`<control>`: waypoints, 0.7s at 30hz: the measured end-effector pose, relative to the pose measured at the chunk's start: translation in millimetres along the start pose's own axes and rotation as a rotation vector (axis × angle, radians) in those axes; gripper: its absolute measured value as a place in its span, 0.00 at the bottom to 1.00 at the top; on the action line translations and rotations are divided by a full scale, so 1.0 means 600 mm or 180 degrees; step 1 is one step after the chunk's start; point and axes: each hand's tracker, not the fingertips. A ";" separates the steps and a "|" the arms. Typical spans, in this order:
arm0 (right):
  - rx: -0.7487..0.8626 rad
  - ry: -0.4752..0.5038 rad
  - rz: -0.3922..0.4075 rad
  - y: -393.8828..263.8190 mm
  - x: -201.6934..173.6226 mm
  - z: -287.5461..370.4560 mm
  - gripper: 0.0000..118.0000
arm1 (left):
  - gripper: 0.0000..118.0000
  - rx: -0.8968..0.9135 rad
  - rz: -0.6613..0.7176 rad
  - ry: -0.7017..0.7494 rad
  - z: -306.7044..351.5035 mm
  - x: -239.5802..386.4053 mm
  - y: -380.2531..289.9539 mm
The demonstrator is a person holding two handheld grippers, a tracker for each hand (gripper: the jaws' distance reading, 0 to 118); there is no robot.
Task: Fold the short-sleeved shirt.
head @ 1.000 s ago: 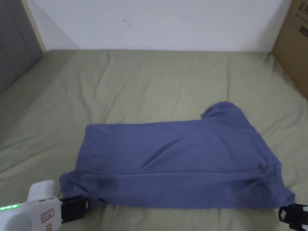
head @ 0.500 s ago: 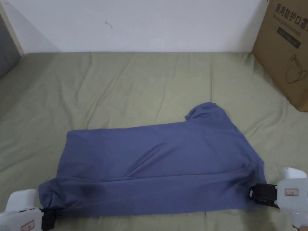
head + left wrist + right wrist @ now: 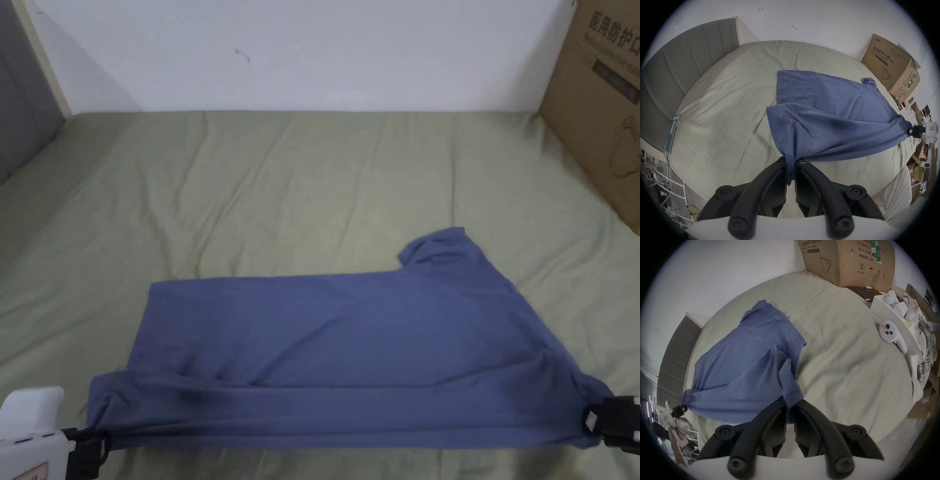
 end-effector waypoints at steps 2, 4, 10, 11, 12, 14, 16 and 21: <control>-0.0049 -0.0021 0.0019 -0.032 0.005 0.017 0.07 | 0.06 -0.0036 -0.0006 0.0000 0.012 -0.002 -0.023; -0.0141 -0.0088 0.0043 -0.075 0.007 0.028 0.07 | 0.06 -0.0113 -0.0016 0.0022 0.020 0.001 -0.050; -0.0239 -0.0258 0.0085 -0.167 0.018 -0.009 0.27 | 0.17 -0.0344 0.0076 0.0003 -0.011 -0.029 -0.117; -0.0255 -0.0438 0.0113 -0.166 0.015 -0.011 0.50 | 0.34 -0.0412 0.0112 0.0046 -0.012 -0.027 -0.117; -0.0277 -0.0633 0.0170 -0.164 0.012 -0.009 0.73 | 0.62 -0.0440 0.0108 0.0244 -0.009 -0.025 -0.114; -0.0047 -0.0603 0.0253 -0.156 0.010 0.011 0.76 | 0.69 -0.0305 0.0091 0.0235 0.006 -0.034 -0.107; 0.0097 -0.0414 0.0174 -0.134 0.005 0.040 0.76 | 0.71 -0.0055 0.0329 0.0114 0.038 -0.038 -0.085; 0.0500 -0.0211 0.0259 -0.088 -0.043 0.080 0.12 | 0.01 0.0520 0.0585 -0.0236 0.082 -0.005 -0.034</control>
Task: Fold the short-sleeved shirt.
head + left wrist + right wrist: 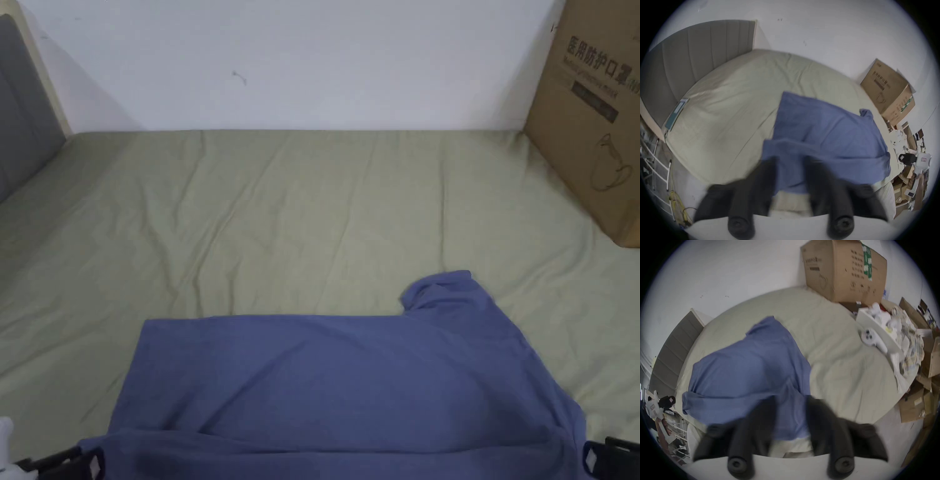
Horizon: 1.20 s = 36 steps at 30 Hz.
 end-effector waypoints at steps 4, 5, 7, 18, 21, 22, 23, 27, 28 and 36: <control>0.0143 0.0003 0.0150 0.015 -0.042 -0.029 0.02 | 0.00 0.0039 -0.0258 0.0136 -0.040 0.054 0.014; 0.0133 0.0013 0.0108 0.016 -0.049 -0.044 0.01 | 0.00 -0.0001 -0.0244 0.0136 -0.057 0.062 0.018; -0.0053 0.0196 0.0057 0.029 -0.055 -0.085 0.01 | 0.00 -0.0142 -0.0277 0.0056 -0.092 0.067 0.027; -0.0049 0.0019 0.0167 0.286 -0.034 -0.337 0.72 | 0.00 -0.0240 -0.0308 0.0135 -0.173 0.072 0.082; -0.0397 -0.0320 0.0439 0.297 -0.029 -0.421 0.71 | 0.00 -0.0281 -0.0266 0.0135 -0.195 0.060 0.085; -0.0556 -0.0357 0.0534 0.291 -0.026 -0.444 0.68 | 0.00 -0.0340 -0.0246 0.0125 -0.204 0.057 0.087; -0.0716 -0.0284 0.0503 0.284 -0.025 -0.455 0.68 | 0.00 -0.0403 -0.0235 0.0133 -0.213 0.056 0.090; -0.0466 -0.0208 0.0541 0.288 -0.033 -0.417 0.05 | 0.81 -0.0472 -0.0219 0.0160 -0.240 0.050 0.108; -0.0447 -0.0158 0.0564 0.291 -0.033 -0.414 0.00 | 0.89 -0.0515 -0.0217 0.0160 -0.248 0.053 0.118; -0.0566 -0.0141 0.0524 0.300 -0.035 -0.421 0.00 | 0.87 -0.0445 -0.0039 0.0316 -0.377 0.032 0.224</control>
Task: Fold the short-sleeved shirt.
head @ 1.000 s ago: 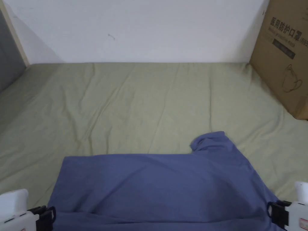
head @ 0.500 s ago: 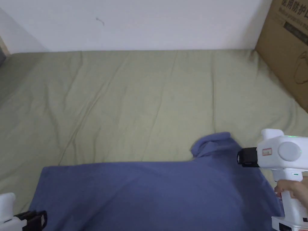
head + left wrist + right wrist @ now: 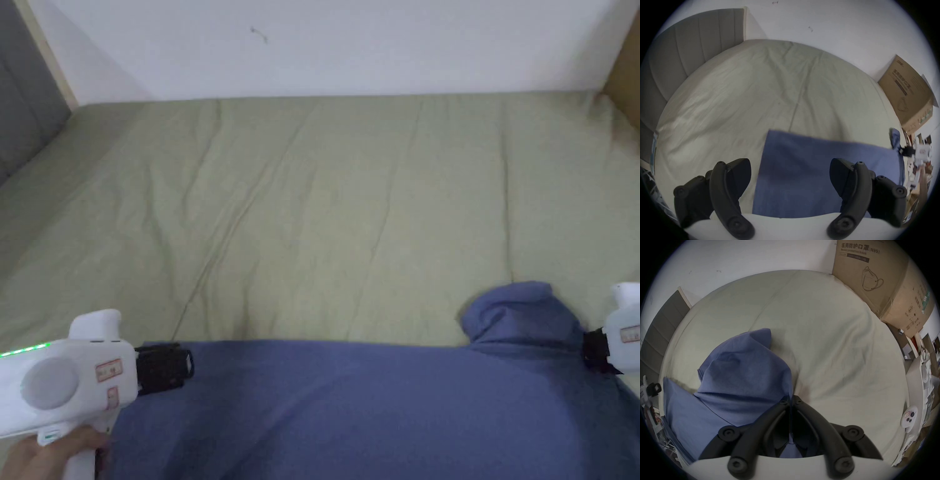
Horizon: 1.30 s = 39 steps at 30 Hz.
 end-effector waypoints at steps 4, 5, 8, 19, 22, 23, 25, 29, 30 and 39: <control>-0.0019 0.0042 -0.0113 0.001 0.004 -0.003 0.00 | 0.80 -0.0079 0.0142 0.0052 -0.086 -0.003 0.031; -0.0025 0.0033 -0.0108 0.001 0.002 -0.004 0.00 | 0.80 -0.0119 0.0136 0.0203 -0.103 -0.001 0.032; -0.0034 -0.0014 -0.0053 0.002 -0.005 -0.004 0.00 | 0.72 -0.0157 -0.0118 0.0298 -0.093 0.018 0.024; 0.0269 0.0494 -0.0412 -0.002 0.025 0.145 0.00 | 0.03 0.0225 -0.0397 0.0028 0.070 0.011 0.038; 0.0413 0.0597 -0.0404 -0.023 0.031 0.217 0.00 | 0.03 0.0496 -0.0315 -0.0098 0.160 0.003 0.025; 0.0468 0.0612 -0.0379 -0.034 0.033 0.241 0.00 | 0.03 0.0515 -0.0324 -0.0114 0.187 -0.001 0.018; 0.0563 0.0653 -0.0345 -0.066 0.038 0.289 0.00 | 0.03 0.0645 -0.0309 -0.0169 0.244 -0.009 -0.006; 0.0604 0.0694 -0.0231 -0.159 0.047 0.354 0.00 | 0.03 0.0636 -0.0360 -0.0168 0.320 -0.027 -0.085; 0.0589 0.0691 -0.0225 -0.191 0.038 0.369 0.00 | 0.03 0.0620 -0.0373 -0.0163 0.330 -0.033 -0.111; -0.0156 0.0462 -0.0363 -0.447 0.027 0.290 0.01 | 0.05 0.0143 -0.0366 0.0125 0.274 -0.076 -0.321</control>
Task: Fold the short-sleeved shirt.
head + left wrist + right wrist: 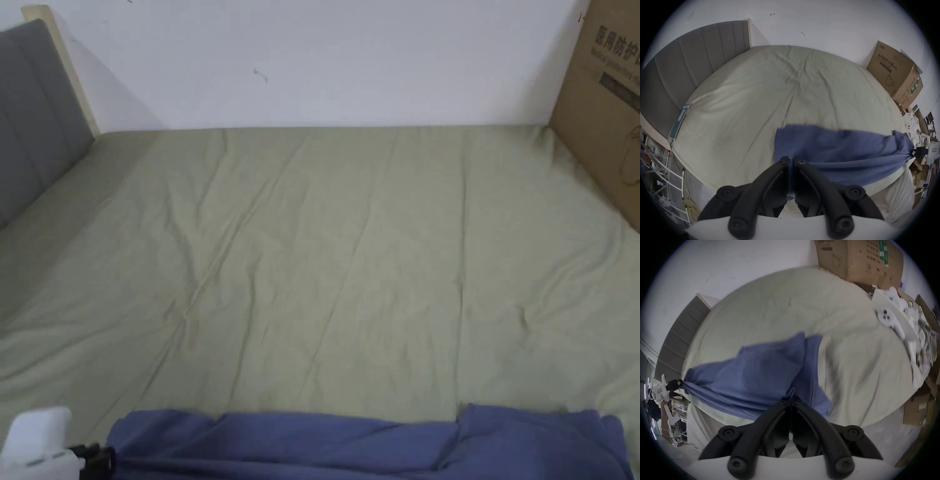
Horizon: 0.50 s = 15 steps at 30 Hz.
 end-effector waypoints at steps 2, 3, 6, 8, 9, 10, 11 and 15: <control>0.0055 -0.0055 0.0012 -0.024 -0.008 -0.016 0.12 | 0.23 -0.0034 0.0015 0.0140 -0.024 -0.011 -0.016; 0.0059 -0.0150 0.0045 -0.027 -0.006 -0.023 0.34 | 0.49 -0.0076 0.0063 0.0195 -0.026 -0.016 -0.015; 0.0135 -0.0352 0.0146 -0.028 -0.016 -0.006 0.67 | 0.76 0.0056 0.0514 0.0079 0.000 -0.040 -0.005; 0.0300 -0.0377 0.0160 -0.017 -0.020 0.024 0.67 | 0.76 0.0190 0.0789 -0.0116 0.024 -0.058 0.003; 0.0418 -0.0364 0.0163 -0.011 -0.025 0.039 0.67 | 0.75 0.0208 0.0839 -0.0138 0.036 -0.063 0.007; 0.0545 -0.0360 0.0177 -0.004 -0.032 0.057 0.67 | 0.75 0.0266 0.0870 -0.0159 0.049 -0.068 0.008; 0.0692 -0.0324 0.0173 0.001 -0.039 0.074 0.66 | 0.73 0.0335 0.0898 -0.0213 0.060 -0.074 0.008; 0.1152 0.0306 0.0077 0.021 -0.080 0.110 0.07 | 0.03 0.0464 0.1096 -0.0492 0.093 -0.071 -0.004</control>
